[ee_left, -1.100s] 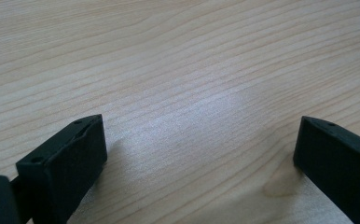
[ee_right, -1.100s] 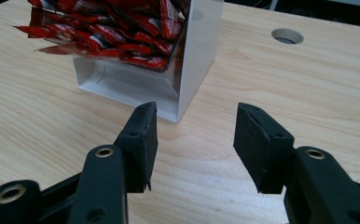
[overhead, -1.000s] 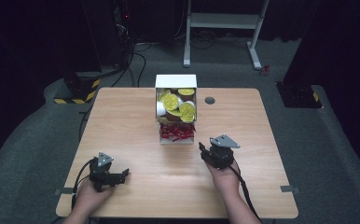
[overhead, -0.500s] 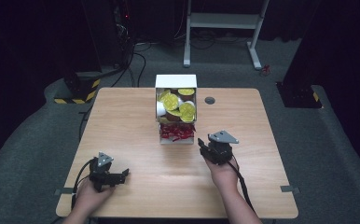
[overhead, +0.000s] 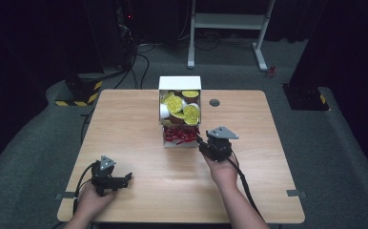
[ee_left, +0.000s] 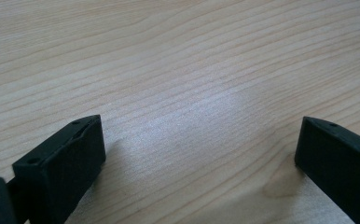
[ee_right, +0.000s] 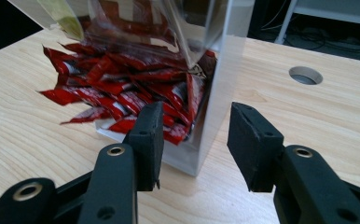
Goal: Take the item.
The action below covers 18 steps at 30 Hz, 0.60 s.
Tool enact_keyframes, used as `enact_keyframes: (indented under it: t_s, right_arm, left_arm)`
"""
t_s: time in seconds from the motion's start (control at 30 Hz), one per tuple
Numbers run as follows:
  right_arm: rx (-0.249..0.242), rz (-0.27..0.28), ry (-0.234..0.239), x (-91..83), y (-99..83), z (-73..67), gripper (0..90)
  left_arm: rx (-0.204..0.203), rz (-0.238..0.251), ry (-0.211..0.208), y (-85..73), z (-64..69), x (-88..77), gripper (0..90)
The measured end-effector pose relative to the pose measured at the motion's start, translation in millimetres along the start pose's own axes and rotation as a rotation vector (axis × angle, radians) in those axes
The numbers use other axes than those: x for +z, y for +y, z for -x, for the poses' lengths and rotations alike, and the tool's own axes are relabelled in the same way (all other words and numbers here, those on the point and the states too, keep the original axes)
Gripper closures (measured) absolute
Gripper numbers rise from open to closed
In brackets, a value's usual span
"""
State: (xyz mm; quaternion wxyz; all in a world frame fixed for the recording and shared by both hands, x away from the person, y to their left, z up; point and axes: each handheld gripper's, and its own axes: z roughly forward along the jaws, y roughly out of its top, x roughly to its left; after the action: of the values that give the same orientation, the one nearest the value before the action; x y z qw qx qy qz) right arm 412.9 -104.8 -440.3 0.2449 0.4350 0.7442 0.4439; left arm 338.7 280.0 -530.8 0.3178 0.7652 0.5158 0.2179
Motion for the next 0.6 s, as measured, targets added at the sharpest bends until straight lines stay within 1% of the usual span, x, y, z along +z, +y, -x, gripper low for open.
enact_keyframes:
  t_s: [0.07, 0.17, 0.2, 0.23, 0.27, 0.43, 0.47, 0.6]
  right_arm:
    - [-0.008, -0.001, -0.001, 2.5, 2.1, -0.1, 57.1]
    - [-0.007, -0.006, 0.001, 5.5, 3.9, 0.4, 57.8]
    - [0.002, -0.009, 0.002, 9.1, 4.9, 1.2, 58.7]
    - [0.002, -0.009, 0.002, 9.1, 4.9, 1.2, 58.7]
    - [0.015, -0.013, 0.004, 11.7, 6.2, 2.0, 59.0]
    - [0.015, -0.011, 0.003, 14.4, 9.1, 2.6, 60.0]
    - [0.007, -0.008, 0.003, 15.8, 10.9, 2.9, 61.1]
    - [0.010, -0.015, -0.005, 19.2, 10.8, 3.2, 63.6]
  left_arm:
    - [0.000, 0.000, 0.000, 0.0, 0.0, 0.0, 2.0]
    - [-0.001, -0.001, 0.000, 0.1, 0.0, 0.1, 1.7]
    - [-0.002, -0.005, 0.001, 1.0, 0.2, 1.0, 1.1]
    - [-0.002, -0.005, 0.001, 1.0, 0.2, 1.0, 0.7]
    - [0.000, -0.006, 0.001, 1.2, 0.2, 1.3, 0.5]
    - [0.000, -0.006, 0.000, 1.3, 0.1, 1.3, 0.5]
    - [0.002, -0.007, -0.001, 1.5, -0.2, 1.5, 0.4]
    - [0.002, -0.006, 0.002, 1.7, 0.0, 1.8, 0.3]
